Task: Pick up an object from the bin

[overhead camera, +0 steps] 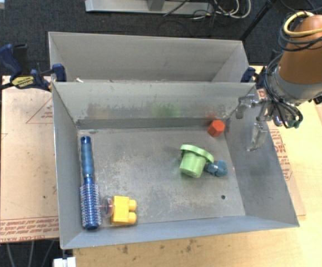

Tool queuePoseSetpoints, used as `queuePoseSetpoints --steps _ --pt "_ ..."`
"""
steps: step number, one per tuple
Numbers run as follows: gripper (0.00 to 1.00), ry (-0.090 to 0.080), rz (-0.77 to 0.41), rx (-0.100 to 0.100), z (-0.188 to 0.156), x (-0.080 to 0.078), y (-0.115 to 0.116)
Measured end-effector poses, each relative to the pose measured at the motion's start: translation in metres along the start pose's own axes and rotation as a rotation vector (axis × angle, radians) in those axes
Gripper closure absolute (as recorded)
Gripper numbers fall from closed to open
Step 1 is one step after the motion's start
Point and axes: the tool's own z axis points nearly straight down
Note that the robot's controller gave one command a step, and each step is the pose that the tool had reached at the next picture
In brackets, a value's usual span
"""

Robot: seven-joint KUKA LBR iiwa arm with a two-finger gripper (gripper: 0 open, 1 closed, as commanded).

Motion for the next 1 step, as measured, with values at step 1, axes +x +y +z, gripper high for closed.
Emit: queuePoseSetpoints --steps 1 --pt "0.0 -0.005 0.131 -0.003 0.1276 -0.032 0.0508"
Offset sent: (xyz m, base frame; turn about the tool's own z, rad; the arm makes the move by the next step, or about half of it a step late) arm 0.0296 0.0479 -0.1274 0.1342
